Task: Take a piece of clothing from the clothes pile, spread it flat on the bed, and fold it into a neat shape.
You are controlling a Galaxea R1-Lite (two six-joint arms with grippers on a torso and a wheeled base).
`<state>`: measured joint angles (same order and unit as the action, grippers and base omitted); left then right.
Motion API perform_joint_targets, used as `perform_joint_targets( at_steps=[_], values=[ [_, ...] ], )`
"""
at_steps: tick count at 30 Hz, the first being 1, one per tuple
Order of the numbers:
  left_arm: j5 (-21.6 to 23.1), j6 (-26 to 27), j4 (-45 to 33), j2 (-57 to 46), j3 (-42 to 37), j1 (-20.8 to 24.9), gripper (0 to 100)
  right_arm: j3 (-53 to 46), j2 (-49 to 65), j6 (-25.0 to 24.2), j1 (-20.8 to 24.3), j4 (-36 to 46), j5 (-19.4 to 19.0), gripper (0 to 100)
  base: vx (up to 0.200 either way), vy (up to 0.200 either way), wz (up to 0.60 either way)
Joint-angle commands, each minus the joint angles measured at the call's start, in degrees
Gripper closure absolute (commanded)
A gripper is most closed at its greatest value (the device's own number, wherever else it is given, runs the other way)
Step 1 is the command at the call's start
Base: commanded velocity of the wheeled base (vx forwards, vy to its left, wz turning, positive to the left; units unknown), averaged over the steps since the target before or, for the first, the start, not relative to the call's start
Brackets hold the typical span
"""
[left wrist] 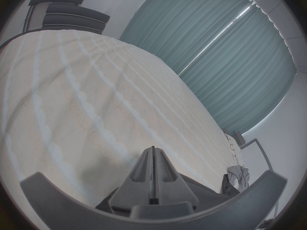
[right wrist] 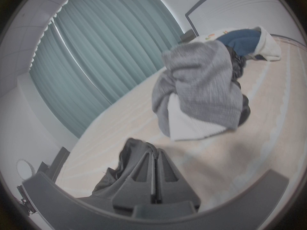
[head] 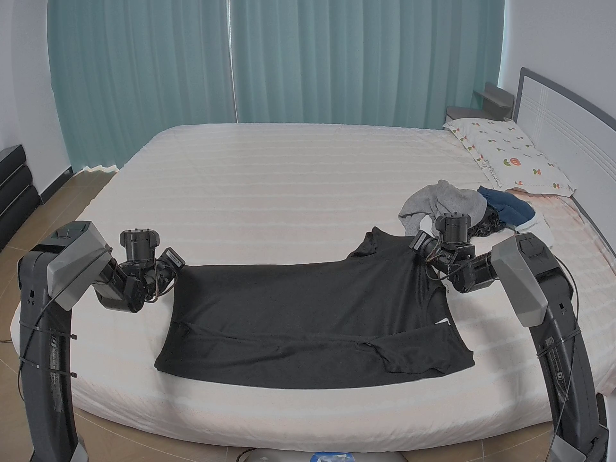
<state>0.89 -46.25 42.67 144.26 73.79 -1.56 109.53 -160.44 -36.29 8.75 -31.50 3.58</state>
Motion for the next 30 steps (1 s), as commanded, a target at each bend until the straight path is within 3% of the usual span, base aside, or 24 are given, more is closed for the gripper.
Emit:
perform_joint_targets(
  at_steps=[1, 18, 24, 30],
  values=[
    [0.0, 0.0, 0.0, -2.2, -0.5, -0.8, 100, -2.3, 2.1, -0.5, -0.2, -4.3, -0.1, 100, 0.000, 0.000, 0.00],
    [0.3, 0.5, 0.0, -3.4, -2.2, -1.4, 100, -11.4, 6.0, -0.7, -0.9, -8.1, -1.2, 100, 0.000, 0.000, 0.00],
    [4.1, 4.2, -1.3, -7.5, -6.6, -2.0, 100, -18.9, 10.1, -0.7, -1.8, -11.0, -5.1, 100, 0.000, 0.000, 0.00],
    [4.6, 8.5, -1.4, -8.7, -8.8, -2.7, 100, -25.1, 14.3, 0.0, -3.2, -11.7, -8.5, 100, 0.000, 0.000, 0.00]
  ],
)
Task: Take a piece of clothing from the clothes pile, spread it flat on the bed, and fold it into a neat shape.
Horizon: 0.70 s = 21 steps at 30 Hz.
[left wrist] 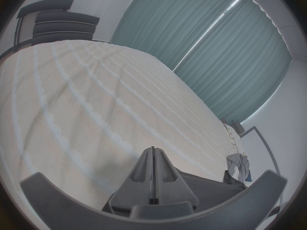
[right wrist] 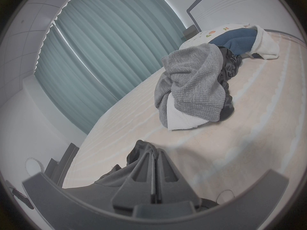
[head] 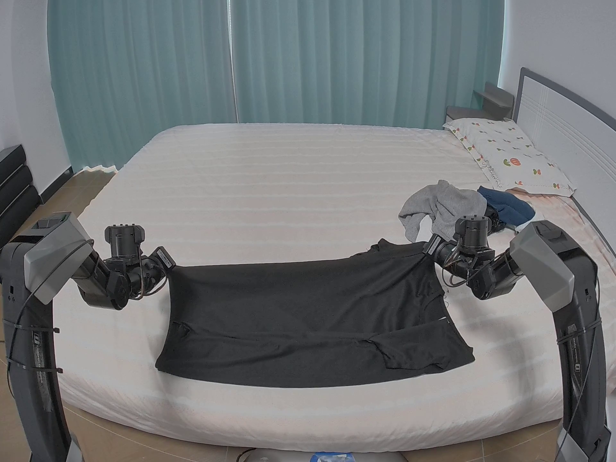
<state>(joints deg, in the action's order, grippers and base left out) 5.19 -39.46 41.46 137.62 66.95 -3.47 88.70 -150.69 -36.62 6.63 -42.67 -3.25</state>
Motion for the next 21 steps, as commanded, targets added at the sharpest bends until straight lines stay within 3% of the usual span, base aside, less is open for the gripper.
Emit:
perform_joint_targets(
  at_steps=[1, 7, 12, 19, 21],
  values=[
    [0.3, 2.1, -0.2, -2.4, -2.2, -0.8, 100, -4.9, 5.0, 0.2, -1.2, -0.8, -2.1, 100, 0.000, 0.000, 0.00],
    [0.3, 4.8, -2.2, -4.6, -3.1, -1.5, 100, -12.0, 8.6, 0.5, -2.1, -3.8, -7.6, 100, 0.000, 0.000, 0.00],
    [0.2, 4.6, -0.9, -4.2, -2.6, -1.4, 100, -11.0, 6.0, 0.4, -1.8, -9.5, -7.2, 100, 0.000, 0.000, 0.00],
    [-0.2, 4.0, 1.6, -2.2, -1.6, -1.4, 100, -8.8, 3.6, 0.4, -1.2, -10.4, -6.8, 100, 0.000, 0.000, 0.00],
    [-0.4, 0.3, 1.8, -1.3, 0.2, -1.2, 100, -4.7, 1.1, 0.4, -0.9, -10.9, -3.8, 100, 0.000, 0.000, 0.00]
  ],
)
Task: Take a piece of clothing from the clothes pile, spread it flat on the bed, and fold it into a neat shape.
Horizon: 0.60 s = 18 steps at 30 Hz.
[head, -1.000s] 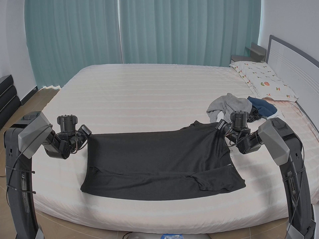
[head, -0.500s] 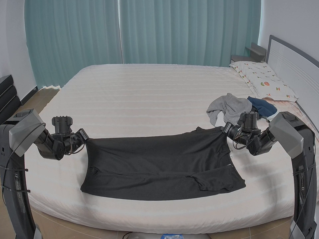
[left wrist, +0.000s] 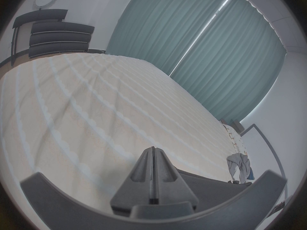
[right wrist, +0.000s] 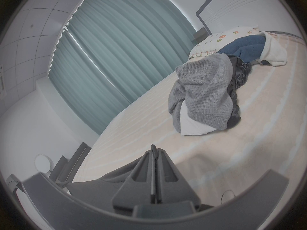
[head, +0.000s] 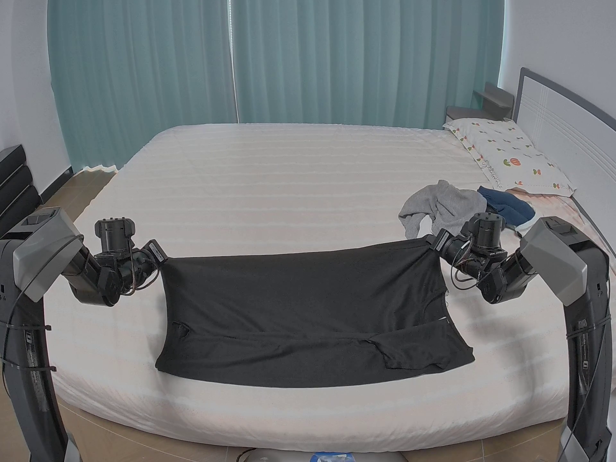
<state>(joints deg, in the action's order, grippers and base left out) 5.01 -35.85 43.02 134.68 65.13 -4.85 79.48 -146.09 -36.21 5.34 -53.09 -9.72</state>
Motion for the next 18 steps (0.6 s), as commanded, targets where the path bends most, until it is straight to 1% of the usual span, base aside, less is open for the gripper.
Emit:
perform_joint_targets(
  at_steps=[1, 2, 3, 4, 12, 16, 18],
  values=[
    [-0.2, -4.8, 0.1, 1.7, 2.5, 0.2, 100, 6.1, -4.3, 0.0, 0.5, -0.5, 3.9, 100, 0.000, 0.000, 0.00],
    [-0.2, -5.6, 0.1, 1.7, 2.8, 0.2, 100, 7.4, -5.1, 0.1, 0.6, -0.5, 5.0, 100, 0.000, 0.000, 0.00],
    [-0.2, -5.7, 0.1, 1.7, 2.9, 0.2, 100, 7.6, -5.2, 0.1, 0.6, -0.5, 5.1, 100, 0.000, 0.000, 0.00],
    [0.2, -6.2, -0.1, 1.7, 2.8, 0.1, 100, 8.8, -6.1, 0.2, 1.0, -0.3, 6.5, 100, 0.000, 0.000, 0.00],
    [0.6, -5.8, -0.6, 1.5, 2.0, -0.1, 100, 7.0, -5.2, 0.3, 1.1, -0.4, 6.5, 100, 0.000, 0.000, 0.00],
    [1.1, -4.3, -1.8, 0.9, 0.9, -0.2, 100, 2.6, -2.6, 0.3, 0.5, -0.5, 5.2, 100, 0.000, 0.000, 0.00],
    [2.6, -0.6, -4.1, -1.0, -1.1, -0.9, 100, -3.0, 0.5, 0.3, 0.0, -0.6, 1.9, 100, 0.000, 0.000, 0.00]
  ],
)
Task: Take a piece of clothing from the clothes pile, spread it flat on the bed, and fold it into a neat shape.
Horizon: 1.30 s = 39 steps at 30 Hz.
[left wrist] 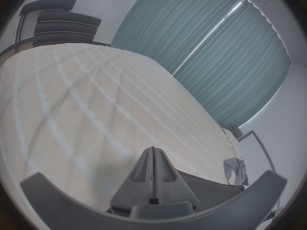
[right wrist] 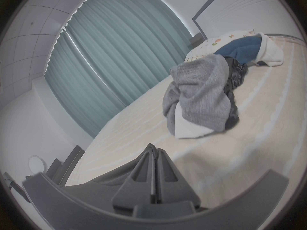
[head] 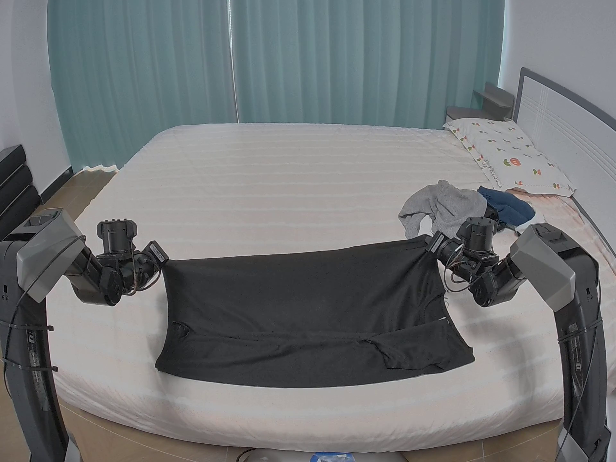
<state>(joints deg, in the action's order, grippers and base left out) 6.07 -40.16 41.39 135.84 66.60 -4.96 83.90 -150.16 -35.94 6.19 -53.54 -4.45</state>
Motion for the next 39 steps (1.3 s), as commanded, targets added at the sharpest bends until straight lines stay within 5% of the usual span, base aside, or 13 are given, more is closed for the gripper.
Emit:
perform_joint_targets(
  at_steps=[1, 5, 17, 31, 32, 34, 35, 39],
  values=[
    [2.8, 6.1, -4.2, -3.7, -3.9, -1.3, 100, -10.3, 6.1, 0.3, -1.4, -0.8, -5.7, 100, 0.000, 0.000, 0.00],
    [6.9, 12.3, -8.3, -7.4, -8.1, -1.5, 100, -16.8, 9.0, 2.2, -2.6, -2.5, -9.6, 100, 0.000, 0.000, 0.00],
    [6.5, 26.0, -18.6, -7.6, -11.8, 0.0, 100, -30.5, 11.1, 10.8, -3.5, -2.3, -13.1, 100, 0.000, 0.000, 0.00],
    [3.2, 29.3, -21.3, -6.5, -13.2, 2.0, 100, -32.2, 10.7, 11.9, -3.4, 0.2, -13.1, 100, 0.000, 0.000, 0.00],
    [3.1, 29.4, -21.6, -6.5, -13.1, 2.0, 0, -32.5, 10.7, 12.2, -3.5, 0.5, -13.1, 100, 0.000, 0.000, 0.00],
    [3.1, 29.6, -22.9, -6.6, -13.1, 2.0, 0, -32.6, 10.6, 12.7, -3.4, 0.5, -13.1, 100, 0.000, 0.000, 0.00],
    [3.0, 29.7, -23.8, -6.8, -13.0, 2.0, 0, -32.7, 10.7, 12.7, -3.4, 0.5, -13.1, 0, 0.000, 0.000, 0.00],
    [2.7, 29.7, -25.7, -7.1, -12.5, 1.9, 0, -32.0, 11.1, 12.5, -3.5, 0.5, -13.1, 0, 0.000, 0.000, 0.00]
  ],
)
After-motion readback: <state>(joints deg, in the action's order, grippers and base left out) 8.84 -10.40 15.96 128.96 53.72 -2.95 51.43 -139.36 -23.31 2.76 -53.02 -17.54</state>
